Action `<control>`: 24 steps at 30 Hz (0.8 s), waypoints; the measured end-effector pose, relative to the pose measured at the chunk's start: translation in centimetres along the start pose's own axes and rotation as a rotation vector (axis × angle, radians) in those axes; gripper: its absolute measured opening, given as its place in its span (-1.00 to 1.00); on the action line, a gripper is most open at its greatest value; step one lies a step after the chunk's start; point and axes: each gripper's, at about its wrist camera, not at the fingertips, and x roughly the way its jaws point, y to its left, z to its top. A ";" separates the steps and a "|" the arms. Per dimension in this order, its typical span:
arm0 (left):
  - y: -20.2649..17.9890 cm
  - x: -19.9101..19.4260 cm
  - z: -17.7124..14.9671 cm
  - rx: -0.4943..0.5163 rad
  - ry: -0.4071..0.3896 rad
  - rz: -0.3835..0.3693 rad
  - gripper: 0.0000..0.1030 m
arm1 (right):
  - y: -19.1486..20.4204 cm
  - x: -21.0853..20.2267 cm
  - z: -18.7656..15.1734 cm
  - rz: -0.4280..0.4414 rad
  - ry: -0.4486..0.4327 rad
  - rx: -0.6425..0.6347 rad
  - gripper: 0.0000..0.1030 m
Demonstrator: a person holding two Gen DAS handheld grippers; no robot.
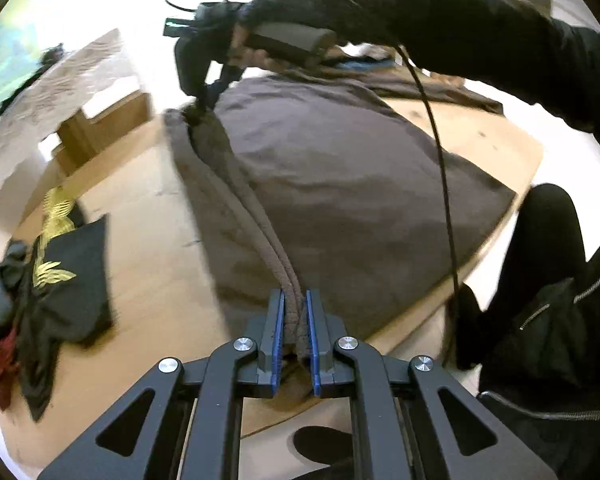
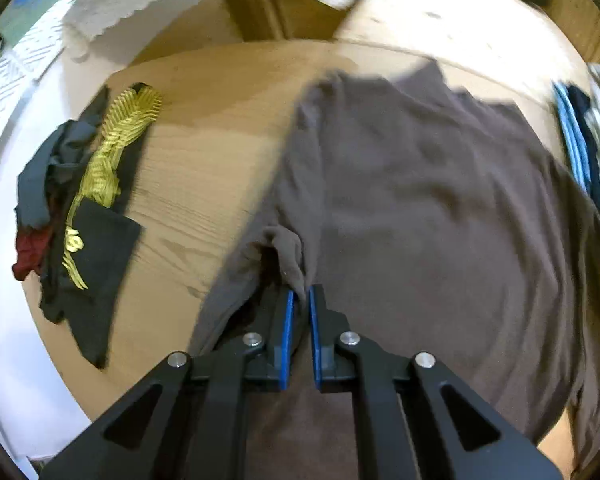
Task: Fold clothes
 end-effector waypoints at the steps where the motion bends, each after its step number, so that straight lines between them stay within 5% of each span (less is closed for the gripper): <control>1: -0.7 0.6 0.3 0.014 0.009 -0.020 -0.81 | -0.8 0.4 -0.3 -0.002 0.007 0.013 -0.85; 9: -3.3 4.7 0.8 0.076 0.091 -0.111 -0.80 | -3.8 3.1 -1.5 -0.022 0.036 0.043 -0.85; 12: -3.2 5.1 0.4 0.051 0.113 -0.139 -0.65 | -3.5 3.3 -1.6 -0.045 0.027 0.029 -0.80; 14: -2.9 4.6 0.2 0.019 0.117 -0.161 -0.55 | -3.5 3.1 -1.5 -0.068 0.038 0.018 -0.42; 17: -2.3 2.5 -0.7 -0.023 0.096 -0.182 -0.52 | -4.3 1.4 -1.6 -0.079 0.023 0.032 -0.31; 24: 2.8 -3.6 -2.6 -0.070 0.039 -0.035 -0.52 | -3.5 -5.3 -4.0 0.041 -0.149 -0.037 -0.32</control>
